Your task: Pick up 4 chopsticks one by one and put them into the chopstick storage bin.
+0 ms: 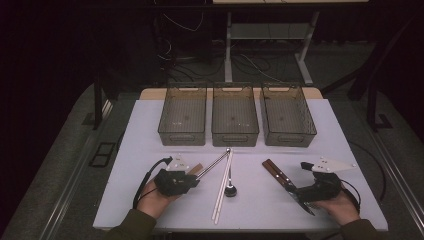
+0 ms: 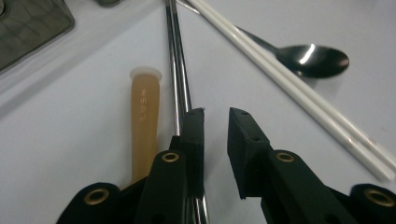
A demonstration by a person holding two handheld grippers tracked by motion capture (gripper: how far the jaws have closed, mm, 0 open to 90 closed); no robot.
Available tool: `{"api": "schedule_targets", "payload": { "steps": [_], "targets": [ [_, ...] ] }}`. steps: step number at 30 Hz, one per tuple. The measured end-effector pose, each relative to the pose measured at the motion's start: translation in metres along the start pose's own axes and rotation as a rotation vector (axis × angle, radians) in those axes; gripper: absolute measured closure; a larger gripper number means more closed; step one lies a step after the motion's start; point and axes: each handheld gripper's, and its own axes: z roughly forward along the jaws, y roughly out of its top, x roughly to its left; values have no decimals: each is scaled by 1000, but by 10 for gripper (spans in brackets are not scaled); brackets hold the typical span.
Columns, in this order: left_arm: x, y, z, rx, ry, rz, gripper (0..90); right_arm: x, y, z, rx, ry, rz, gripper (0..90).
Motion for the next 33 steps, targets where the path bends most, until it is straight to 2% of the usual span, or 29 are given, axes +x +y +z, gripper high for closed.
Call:
{"api": "schedule_targets", "payload": {
  "steps": [5,10,15,17,24,33],
  "targets": [
    [3,12,13,6,32,5,746,0,0,0,-1,-2,0,21],
    [1,14,16,17,62,16,769,0,0,0,-2,-3,3,21],
    [0,13,17,31,61,15,787,0,0,-1,-3,-6,3,21],
    [-1,12,19,54,74,27,790,0,0,-1,-3,-5,0,21],
    [-1,11,19,51,80,26,791,0,0,-1,-3,-6,3,21],
    [-4,9,22,72,74,35,790,0,0,-1,-5,-6,-1,21]
  ]
}}
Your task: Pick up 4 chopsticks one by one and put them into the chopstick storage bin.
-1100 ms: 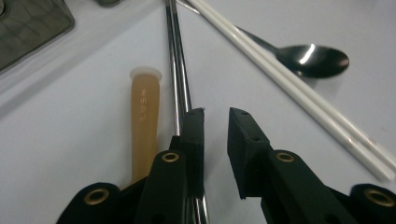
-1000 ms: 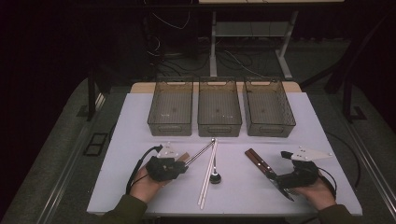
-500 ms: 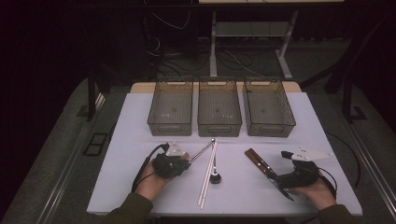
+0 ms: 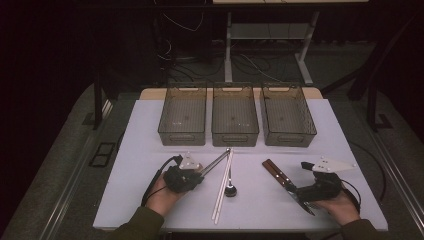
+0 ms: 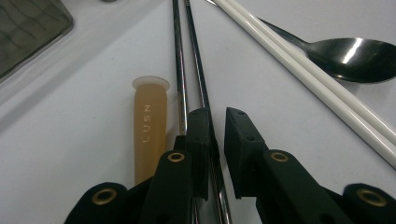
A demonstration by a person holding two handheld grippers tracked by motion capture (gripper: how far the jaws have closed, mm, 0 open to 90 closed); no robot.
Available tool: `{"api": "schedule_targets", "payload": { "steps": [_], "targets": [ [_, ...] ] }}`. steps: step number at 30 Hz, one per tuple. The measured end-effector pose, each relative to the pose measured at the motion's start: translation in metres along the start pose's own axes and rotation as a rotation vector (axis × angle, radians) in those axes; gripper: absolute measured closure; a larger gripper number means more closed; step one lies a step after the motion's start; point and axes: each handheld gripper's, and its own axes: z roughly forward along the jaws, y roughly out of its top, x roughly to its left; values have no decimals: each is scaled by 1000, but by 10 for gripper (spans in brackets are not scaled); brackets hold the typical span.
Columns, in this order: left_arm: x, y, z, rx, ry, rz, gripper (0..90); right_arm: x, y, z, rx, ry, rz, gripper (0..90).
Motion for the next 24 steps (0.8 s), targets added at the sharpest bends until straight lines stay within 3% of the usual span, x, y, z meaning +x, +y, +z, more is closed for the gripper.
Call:
{"api": "schedule_targets", "payload": {
  "steps": [8,12,14,16,24],
  "targets": [
    [-1,-2,2,1,-10,-13,774,0,0,1,2,3,3,21],
    [-1,-4,2,-11,-13,-43,762,0,0,1,2,3,5,21],
    [-3,-4,2,-13,1,-88,767,0,0,1,3,3,5,21],
    [-2,-4,2,-9,8,-83,773,0,0,1,2,3,4,21],
    [-3,-4,2,-17,16,-131,837,0,0,1,1,3,4,21]
  ]
}}
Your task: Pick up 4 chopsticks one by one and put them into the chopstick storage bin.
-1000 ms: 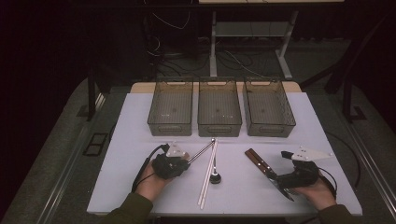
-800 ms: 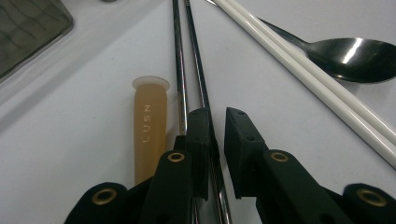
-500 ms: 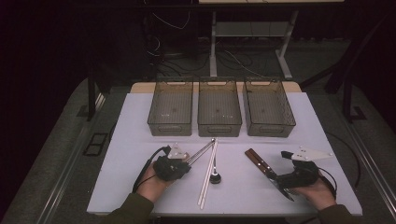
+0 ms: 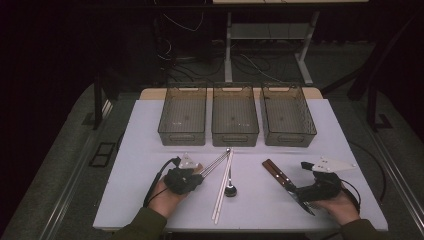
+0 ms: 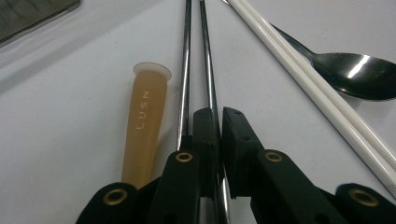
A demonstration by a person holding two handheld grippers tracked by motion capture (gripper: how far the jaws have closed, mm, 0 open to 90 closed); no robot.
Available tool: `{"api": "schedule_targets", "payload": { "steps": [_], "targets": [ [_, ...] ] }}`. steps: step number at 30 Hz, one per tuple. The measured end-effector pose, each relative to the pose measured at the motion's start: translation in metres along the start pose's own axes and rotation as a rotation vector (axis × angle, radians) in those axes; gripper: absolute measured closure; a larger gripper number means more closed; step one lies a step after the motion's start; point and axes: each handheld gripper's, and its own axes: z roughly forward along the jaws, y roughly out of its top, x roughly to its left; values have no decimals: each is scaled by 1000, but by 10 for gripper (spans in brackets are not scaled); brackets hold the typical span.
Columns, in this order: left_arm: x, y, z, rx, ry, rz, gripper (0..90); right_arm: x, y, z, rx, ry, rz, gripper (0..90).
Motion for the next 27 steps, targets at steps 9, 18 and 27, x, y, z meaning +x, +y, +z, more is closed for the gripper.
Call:
{"api": "schedule_targets", "payload": {
  "steps": [9,18,27],
  "targets": [
    [-1,1,0,5,10,-29,849,0,0,0,-1,-2,0,21],
    [0,3,-7,-32,12,-56,850,0,0,-1,-5,-4,-2,21],
    [4,4,-19,-51,-25,-31,850,0,0,-2,-9,0,-4,21]
  ]
}}
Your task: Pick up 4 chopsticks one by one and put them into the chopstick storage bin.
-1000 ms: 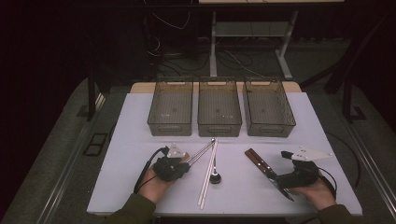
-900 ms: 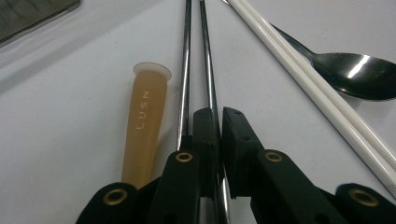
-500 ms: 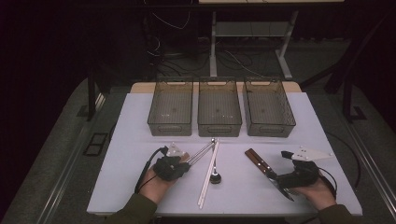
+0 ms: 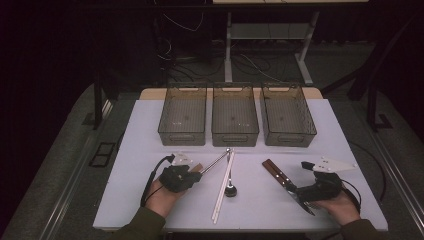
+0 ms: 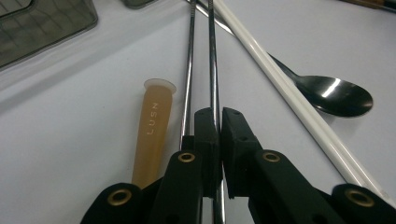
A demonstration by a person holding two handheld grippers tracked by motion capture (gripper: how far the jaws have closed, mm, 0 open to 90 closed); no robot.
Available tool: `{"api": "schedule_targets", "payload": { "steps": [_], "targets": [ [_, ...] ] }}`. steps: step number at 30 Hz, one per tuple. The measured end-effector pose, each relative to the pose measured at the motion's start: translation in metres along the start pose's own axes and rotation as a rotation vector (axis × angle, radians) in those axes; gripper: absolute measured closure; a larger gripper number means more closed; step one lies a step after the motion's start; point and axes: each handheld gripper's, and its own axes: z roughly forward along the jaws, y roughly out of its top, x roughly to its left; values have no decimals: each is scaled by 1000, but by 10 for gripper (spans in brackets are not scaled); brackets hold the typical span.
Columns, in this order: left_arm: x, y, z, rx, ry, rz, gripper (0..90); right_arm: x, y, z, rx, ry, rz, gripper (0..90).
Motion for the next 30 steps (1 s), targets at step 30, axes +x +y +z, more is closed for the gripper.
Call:
{"api": "schedule_targets", "payload": {
  "steps": [30],
  "targets": [
    [21,5,-36,-102,-46,39,849,5,-3,9,-1,39,19,21]
  ]
}}
